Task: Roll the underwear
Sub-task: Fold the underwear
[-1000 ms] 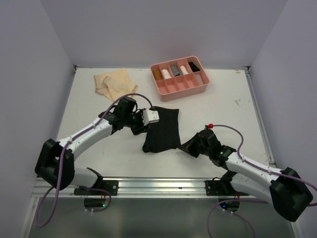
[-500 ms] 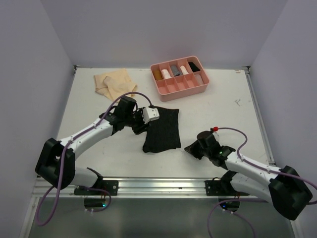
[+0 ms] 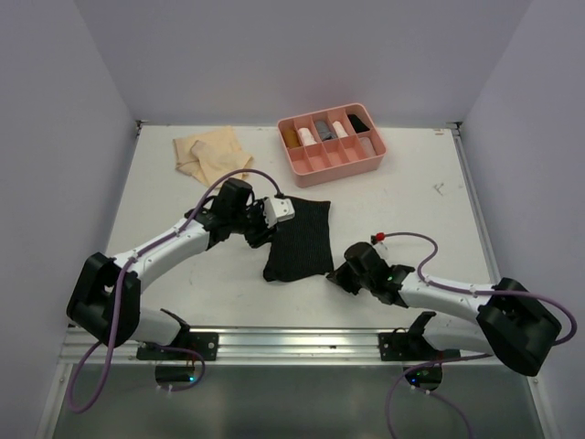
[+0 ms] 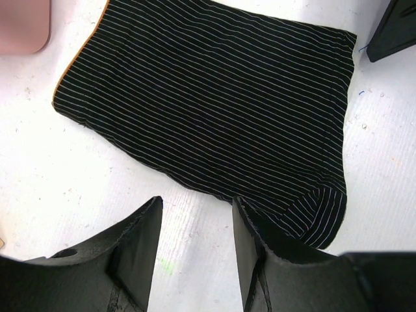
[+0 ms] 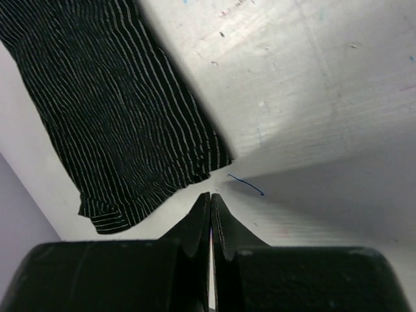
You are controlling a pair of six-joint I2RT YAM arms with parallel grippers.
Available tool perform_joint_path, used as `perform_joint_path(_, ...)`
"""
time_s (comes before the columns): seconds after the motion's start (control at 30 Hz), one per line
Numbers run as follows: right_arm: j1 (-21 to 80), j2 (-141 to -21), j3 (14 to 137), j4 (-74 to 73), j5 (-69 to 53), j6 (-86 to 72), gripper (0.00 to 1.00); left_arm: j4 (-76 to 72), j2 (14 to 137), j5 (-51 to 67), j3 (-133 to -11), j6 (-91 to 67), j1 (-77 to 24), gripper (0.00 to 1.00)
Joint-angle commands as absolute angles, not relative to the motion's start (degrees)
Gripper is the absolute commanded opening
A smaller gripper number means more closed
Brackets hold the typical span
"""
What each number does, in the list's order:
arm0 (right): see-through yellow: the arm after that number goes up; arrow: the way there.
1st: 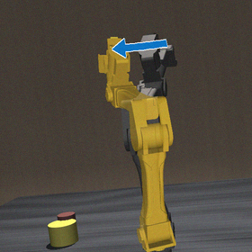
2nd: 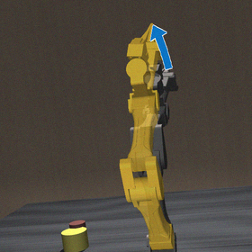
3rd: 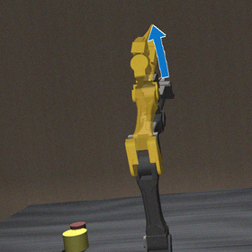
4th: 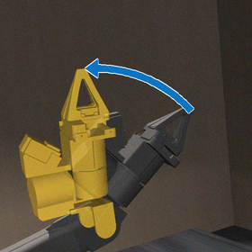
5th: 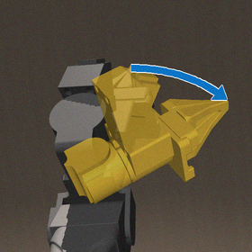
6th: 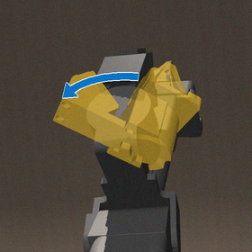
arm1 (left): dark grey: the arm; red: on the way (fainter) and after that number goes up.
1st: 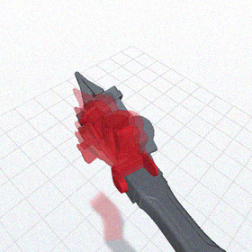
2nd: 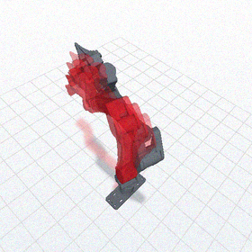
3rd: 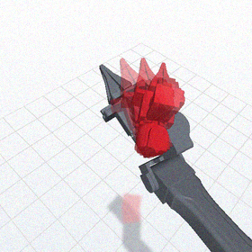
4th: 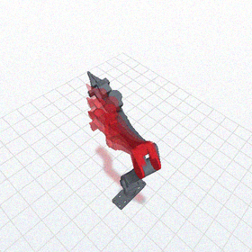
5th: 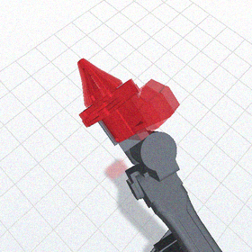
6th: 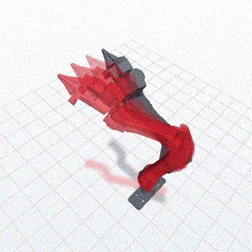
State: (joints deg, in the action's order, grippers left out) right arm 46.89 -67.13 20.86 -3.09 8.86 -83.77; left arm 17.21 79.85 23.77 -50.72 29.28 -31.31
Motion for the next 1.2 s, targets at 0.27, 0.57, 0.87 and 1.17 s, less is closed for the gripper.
perform_joint_path(0.27,47.1,-71.1,25.3,1.0,13.8,-84.7,0.0,13.5,80.1,23.9,-49.8,28.5,-31.6,0.51)
perform_joint_path(0.57,47.1,-73.4,26.5,1.3,13.8,-84.1,0.0,13.4,80.0,23.7,-49.5,28.6,-31.6,0.51)
perform_joint_path(0.87,47.1,-77.8,32.4,-9.1,12.6,-81.3,0.0,17.7,79.3,27.6,-50.2,34.1,-31.6,0.5)
perform_joint_path(1.17,47.1,-80.7,33.3,-13.2,10.8,-80.5,0.0,26.3,79.3,34.0,-50.9,40.5,-32.1,0.5)
